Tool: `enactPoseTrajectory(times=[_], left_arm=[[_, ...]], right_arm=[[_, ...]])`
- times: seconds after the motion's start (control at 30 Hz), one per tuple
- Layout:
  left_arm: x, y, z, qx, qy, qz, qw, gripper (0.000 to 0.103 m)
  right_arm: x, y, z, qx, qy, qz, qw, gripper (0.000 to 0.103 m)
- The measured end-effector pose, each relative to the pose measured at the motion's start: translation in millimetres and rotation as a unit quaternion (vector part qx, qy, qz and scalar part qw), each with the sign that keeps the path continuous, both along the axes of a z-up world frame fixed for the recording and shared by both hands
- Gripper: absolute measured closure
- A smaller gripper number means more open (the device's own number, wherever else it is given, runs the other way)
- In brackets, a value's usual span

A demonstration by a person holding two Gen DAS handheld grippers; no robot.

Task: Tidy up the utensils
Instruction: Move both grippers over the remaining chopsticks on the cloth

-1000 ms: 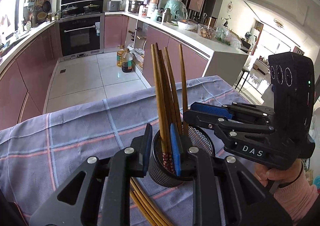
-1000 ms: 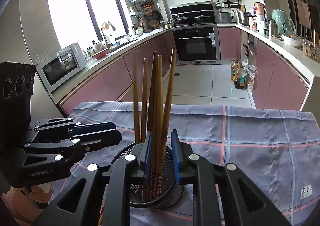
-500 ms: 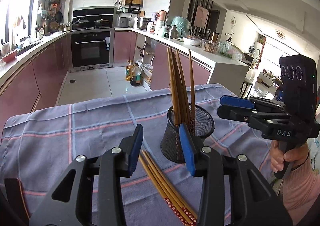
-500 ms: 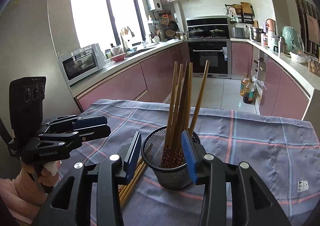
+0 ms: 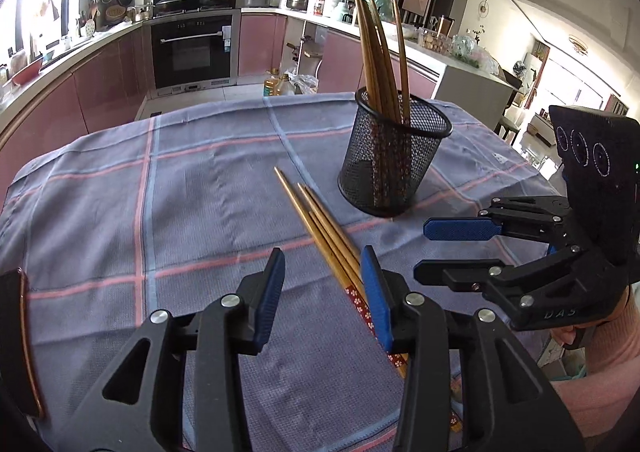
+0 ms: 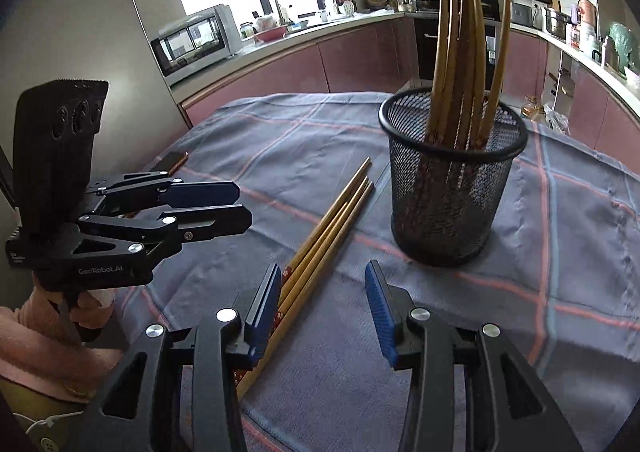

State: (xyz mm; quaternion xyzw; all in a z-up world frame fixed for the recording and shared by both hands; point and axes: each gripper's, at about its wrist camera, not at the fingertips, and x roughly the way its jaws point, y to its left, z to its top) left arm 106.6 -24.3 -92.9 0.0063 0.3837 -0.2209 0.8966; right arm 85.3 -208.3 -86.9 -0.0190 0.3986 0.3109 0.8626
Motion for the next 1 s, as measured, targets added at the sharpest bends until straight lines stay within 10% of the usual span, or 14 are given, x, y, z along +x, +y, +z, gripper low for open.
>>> enactPoseTrajectory(times=[1.0], left_arm=[[33, -30, -35, 0.039, 0.053, -0.002, 0.9978, 0.064]], right_arm=[[-6, 3, -24, -0.041, 0.02, -0.022, 0.999, 0.063]])
